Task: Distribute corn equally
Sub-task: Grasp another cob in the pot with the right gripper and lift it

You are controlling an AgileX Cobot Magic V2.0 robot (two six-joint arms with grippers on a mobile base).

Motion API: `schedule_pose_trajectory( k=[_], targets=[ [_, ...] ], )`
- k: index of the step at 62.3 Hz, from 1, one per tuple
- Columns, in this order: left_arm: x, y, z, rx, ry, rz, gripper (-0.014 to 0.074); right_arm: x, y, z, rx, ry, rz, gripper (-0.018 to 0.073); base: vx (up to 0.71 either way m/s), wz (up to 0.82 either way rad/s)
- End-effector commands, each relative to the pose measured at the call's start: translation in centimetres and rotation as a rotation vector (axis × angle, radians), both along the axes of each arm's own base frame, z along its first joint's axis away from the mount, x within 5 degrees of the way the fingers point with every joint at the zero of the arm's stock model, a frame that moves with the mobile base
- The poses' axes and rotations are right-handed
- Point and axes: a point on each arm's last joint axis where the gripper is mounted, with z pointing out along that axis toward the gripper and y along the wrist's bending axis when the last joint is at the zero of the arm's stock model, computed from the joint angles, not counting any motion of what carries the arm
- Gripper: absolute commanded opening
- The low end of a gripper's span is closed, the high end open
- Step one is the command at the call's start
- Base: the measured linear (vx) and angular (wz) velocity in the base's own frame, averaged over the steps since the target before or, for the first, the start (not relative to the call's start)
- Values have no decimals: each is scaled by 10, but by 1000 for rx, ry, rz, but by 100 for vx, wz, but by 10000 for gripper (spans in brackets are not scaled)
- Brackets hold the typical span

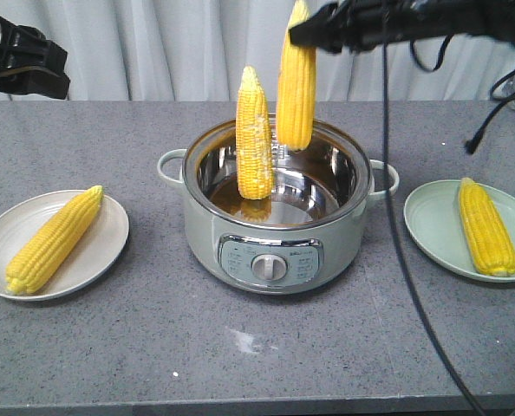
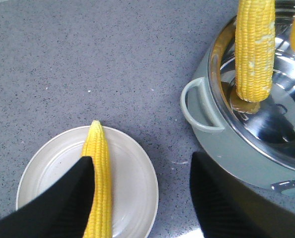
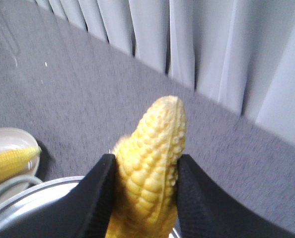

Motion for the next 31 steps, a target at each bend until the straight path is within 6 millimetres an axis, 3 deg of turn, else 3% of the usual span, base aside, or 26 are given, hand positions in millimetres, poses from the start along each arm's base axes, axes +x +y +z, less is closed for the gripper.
schedule_pose_trajectory(
  k=[1, 15, 31],
  targets=[
    [-10, 1, 23, -52, -118, 4, 417, -46, -15, 81, 87, -194, -37, -4, 0, 0],
    [-7, -9, 31, -191, -180, -27, 417, -133, -47, 152, 83, -280, -31, -4, 0, 0],
    [9, -31, 45, -525, -298, -85, 417, -219, -75, 193, -19, -344, -127, -4, 0, 0]
  ],
)
